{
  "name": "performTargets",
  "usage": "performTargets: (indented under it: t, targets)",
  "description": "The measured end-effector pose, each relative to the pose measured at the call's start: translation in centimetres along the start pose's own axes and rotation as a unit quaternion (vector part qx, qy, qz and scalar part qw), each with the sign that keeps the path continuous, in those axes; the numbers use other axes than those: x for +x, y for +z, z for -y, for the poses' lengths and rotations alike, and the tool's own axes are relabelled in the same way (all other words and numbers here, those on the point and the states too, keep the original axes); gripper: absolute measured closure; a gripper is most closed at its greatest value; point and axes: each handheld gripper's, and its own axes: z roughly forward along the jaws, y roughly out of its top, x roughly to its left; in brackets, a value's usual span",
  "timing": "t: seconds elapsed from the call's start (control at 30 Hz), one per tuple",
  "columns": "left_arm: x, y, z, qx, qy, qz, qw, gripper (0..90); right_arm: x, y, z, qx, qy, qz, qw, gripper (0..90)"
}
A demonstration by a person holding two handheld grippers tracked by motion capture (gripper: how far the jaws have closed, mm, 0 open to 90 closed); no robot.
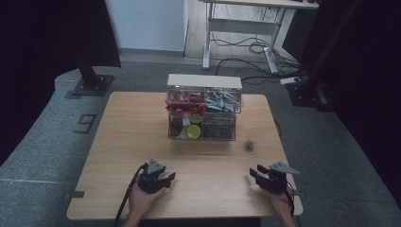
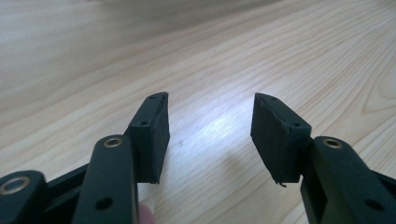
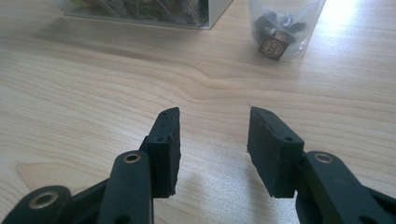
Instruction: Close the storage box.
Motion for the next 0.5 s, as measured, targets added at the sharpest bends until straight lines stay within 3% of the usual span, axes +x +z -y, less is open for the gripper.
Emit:
performTargets:
  t: [0.5]
  targets:
    - [0.15, 0.50, 0.37, 0.013, -0.006, -0.001, 0.9999, 45.5, 0.04, 0.40, -0.12, 0.022, -0.005, -0.007, 0.9997, 49.9]
